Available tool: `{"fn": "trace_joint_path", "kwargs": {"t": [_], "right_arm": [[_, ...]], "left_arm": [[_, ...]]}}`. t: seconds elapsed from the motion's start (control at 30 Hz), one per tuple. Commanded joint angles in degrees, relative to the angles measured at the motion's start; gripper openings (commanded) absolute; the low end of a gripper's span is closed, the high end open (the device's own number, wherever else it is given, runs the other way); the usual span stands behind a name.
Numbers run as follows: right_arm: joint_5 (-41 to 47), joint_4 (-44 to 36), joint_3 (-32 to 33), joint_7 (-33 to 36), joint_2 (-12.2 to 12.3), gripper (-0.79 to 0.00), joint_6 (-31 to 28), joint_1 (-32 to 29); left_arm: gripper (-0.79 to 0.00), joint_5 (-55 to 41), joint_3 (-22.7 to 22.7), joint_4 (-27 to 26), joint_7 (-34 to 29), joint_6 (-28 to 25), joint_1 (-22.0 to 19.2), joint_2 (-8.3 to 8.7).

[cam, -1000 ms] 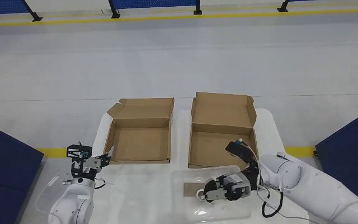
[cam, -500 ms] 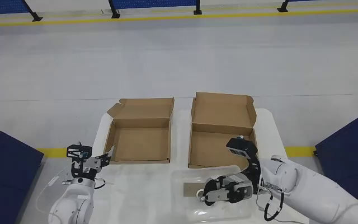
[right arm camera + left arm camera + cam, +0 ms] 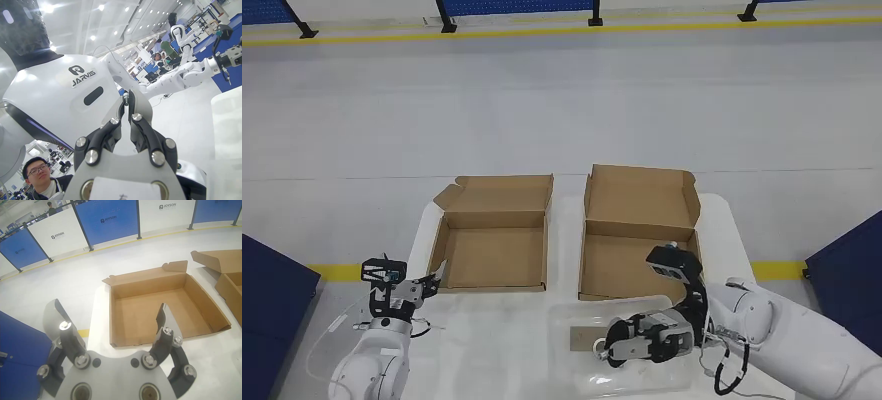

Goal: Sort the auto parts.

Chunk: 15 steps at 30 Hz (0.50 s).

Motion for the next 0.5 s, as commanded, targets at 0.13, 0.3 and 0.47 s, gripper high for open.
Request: {"fn": "trace_joint_path", "kwargs": {"t": [0.13,0.3,0.47], "right_arm": [[12.98,-4.57,2.93,1.33,-1.42,-0.785,-0.52,-2.96],[22.33,-8.67,7.64,1.58,-3.39,-0.785,-0.52,-5.66],[25.54,-11.71,11.96,1.63,-5.38,-0.785,-0.48,-7.89]], "left_arm": [[0.0,0.0,0.0,0.0,0.0,0.0,0.0,0.0],[0.0,0.0,0.0,0.0,0.0,0.0,0.0,0.0],[0.0,0.0,0.0,0.0,0.0,0.0,0.0,0.0]]}}
